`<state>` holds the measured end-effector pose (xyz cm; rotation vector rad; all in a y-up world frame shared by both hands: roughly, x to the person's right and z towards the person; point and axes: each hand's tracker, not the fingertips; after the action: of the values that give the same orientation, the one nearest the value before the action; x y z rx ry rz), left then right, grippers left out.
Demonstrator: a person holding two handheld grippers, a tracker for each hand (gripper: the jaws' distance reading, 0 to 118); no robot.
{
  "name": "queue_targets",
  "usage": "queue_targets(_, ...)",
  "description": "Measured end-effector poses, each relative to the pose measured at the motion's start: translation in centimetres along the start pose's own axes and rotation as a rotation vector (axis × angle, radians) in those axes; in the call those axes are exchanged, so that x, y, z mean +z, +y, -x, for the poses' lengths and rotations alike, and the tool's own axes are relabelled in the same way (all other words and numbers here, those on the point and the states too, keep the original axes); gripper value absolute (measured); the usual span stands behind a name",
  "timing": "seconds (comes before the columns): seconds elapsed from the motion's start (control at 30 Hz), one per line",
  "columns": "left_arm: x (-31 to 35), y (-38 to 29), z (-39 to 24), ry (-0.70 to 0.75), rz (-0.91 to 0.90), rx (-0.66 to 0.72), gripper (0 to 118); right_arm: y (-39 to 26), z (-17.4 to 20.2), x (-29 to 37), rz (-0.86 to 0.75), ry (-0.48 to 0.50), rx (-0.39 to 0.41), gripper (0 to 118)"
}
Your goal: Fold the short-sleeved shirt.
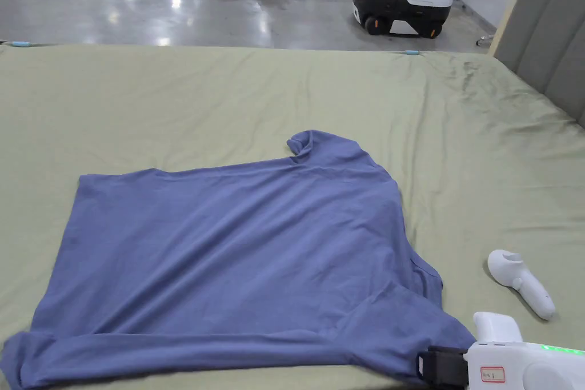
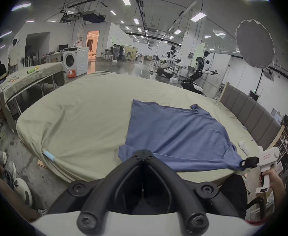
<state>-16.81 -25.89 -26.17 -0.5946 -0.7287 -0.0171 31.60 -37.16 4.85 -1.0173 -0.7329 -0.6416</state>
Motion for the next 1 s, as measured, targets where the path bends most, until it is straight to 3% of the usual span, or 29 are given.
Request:
queue_targets(0.1,-0.6,-0.1,0.0,0.002,0.028,0.002,0,0.0,-0.4,0.4,-0.062,0.025,-0.002,75)
queue_targets(0.17,-1.2,-0.1,0.0,-0.008,0.052,0.01,0,0.4,-0.9,1.3,-0.06,0.011,0.01,26)
queue_targets(0.2,-1.6,0.1,-0.1,-0.002,0.064,0.01,1,0.2,-1.0,2.1,-0.082,0.134,-0.008,9)
queue_targets(0.23,-2.0,0.1,0.0,0.0,0.076,0.013,18,0.2,-1.0,2.6,-0.072,0.178,-0.054,9)
queue_targets(0.27,-2.8,0.6,0.3,-0.004,0.096,0.026,44,0.7,-0.3,2.9,-0.056,0.133,-0.022,9)
queue_targets(0.3,-3.8,1.1,0.6,-0.018,0.134,0.047,72,0.7,0.3,3.3,-0.09,0.087,0.06,9)
queue_targets(0.33,-5.1,1.6,1.1,-0.039,0.147,0.066,89,0.4,1.3,3.9,-0.116,0.066,0.093,9)
queue_targets(0.43,-9.6,2.1,3.0,0.029,0.216,0.103,89,1.1,2.2,4.8,-0.129,0.117,0.086,9)
queue_targets(0.57,-16.1,0.4,5.3,0.164,0.475,0.026,89,1.3,3.7,5.3,-0.14,0.11,0.099,9)
queue_targets(0.63,-16.8,-1.1,5.4,0.153,0.548,0.08,80,1.1,3.6,5.3,-0.135,0.125,0.098,9)
queue_targets(0.77,-16.0,-1.5,5.0,0.148,0.504,0.071,74,0.9,3.3,5.3,-0.133,0.126,0.085,9)
queue_targets(0.8,-15.7,-1.3,4.8,0.151,0.506,0.071,68,0.9,3.3,5.2,-0.129,0.13,0.076,9)
queue_targets(0.87,-15.3,-1.0,4.4,0.078,0.5,0.082,16,0.9,3.0,5.1,-0.123,0.135,0.068,9)
queue_targets(0.9,-15.5,-1.0,3.9,0.077,0.507,0.08,9,0.9,3.1,5.1,-0.124,0.136,0.068,9)
queue_targets(0.97,-15.7,-1.1,2.9,0.121,0.535,-0.025,7,0.9,3.5,5.2,-0.124,0.135,0.069,9)
queue_targets(1.0,-15.5,-0.9,2.8,0.111,0.513,-0.015,7,1.0,3.1,5.1,-0.125,0.137,0.066,9)
